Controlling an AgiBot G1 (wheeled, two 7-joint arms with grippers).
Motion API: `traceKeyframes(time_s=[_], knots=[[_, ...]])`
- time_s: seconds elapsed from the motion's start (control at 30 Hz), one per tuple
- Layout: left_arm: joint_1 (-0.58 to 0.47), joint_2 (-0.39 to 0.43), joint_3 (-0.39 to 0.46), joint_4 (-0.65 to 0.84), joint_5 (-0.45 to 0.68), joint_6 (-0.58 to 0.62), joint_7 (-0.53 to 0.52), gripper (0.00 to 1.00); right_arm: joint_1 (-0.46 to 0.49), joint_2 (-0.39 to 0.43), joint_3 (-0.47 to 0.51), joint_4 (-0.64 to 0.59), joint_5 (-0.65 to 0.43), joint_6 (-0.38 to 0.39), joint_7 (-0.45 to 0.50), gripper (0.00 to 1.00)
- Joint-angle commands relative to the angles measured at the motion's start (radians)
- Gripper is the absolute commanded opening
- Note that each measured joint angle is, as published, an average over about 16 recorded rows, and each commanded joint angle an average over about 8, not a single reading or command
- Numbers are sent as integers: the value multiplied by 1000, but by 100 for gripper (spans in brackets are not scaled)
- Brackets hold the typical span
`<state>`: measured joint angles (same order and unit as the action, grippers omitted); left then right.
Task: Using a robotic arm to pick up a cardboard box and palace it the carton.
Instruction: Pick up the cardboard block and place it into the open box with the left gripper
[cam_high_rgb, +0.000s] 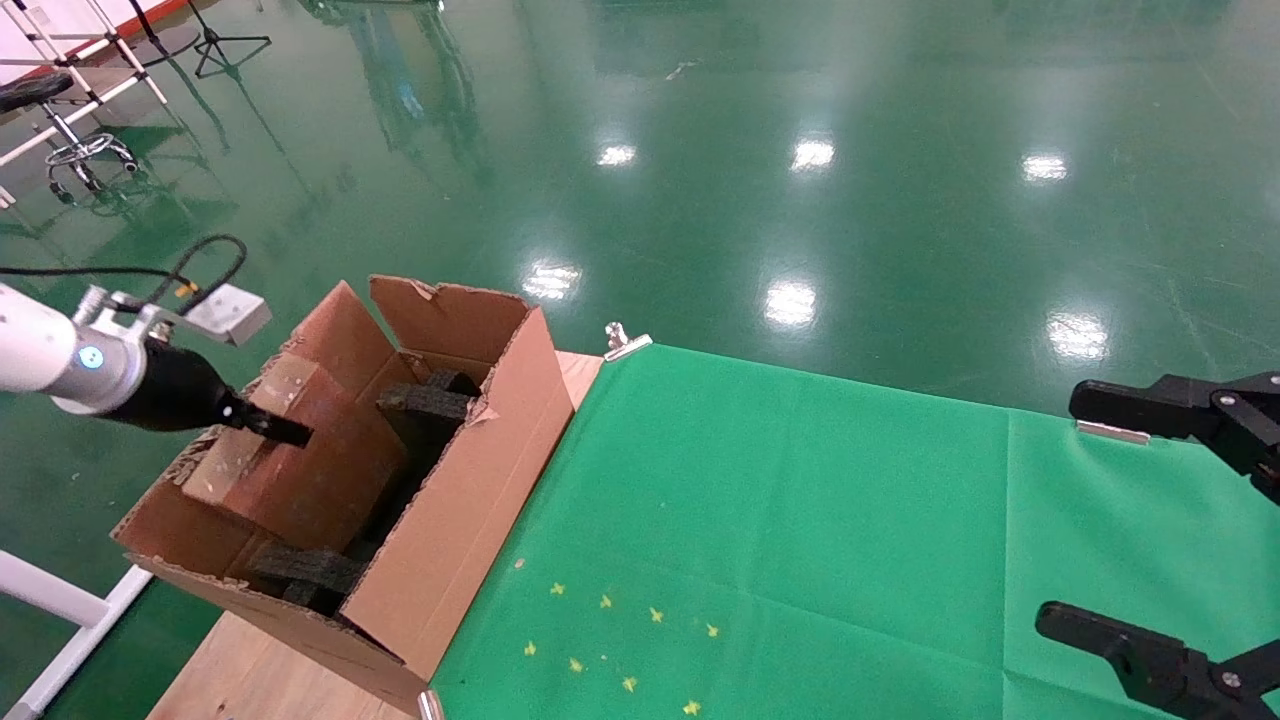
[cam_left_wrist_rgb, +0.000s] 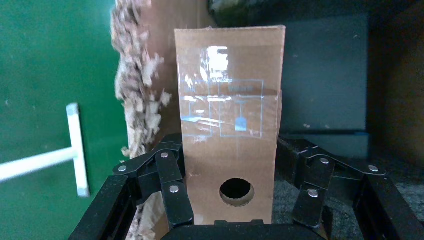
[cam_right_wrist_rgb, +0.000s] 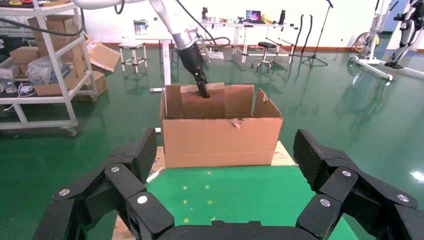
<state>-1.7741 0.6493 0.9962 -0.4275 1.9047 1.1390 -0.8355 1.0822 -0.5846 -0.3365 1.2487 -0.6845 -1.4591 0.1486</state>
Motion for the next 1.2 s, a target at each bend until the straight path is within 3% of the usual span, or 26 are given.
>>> traceKeyframes(time_s=[0.03, 0.13, 0.4, 1.2], knots=[[3, 20, 7, 42, 11, -7, -4, 0, 0, 0, 0, 0, 0, 0, 0, 100], [0, 39, 13, 83, 24, -21, -10, 3, 0, 0, 0, 0, 0, 0, 0, 100], [-8, 67, 20, 147, 39, -44, -23, 99, 0, 0, 0, 0, 0, 0, 0, 100], [-8, 54, 17, 119, 37, -34, -17, 100, 0, 0, 0, 0, 0, 0, 0, 100]])
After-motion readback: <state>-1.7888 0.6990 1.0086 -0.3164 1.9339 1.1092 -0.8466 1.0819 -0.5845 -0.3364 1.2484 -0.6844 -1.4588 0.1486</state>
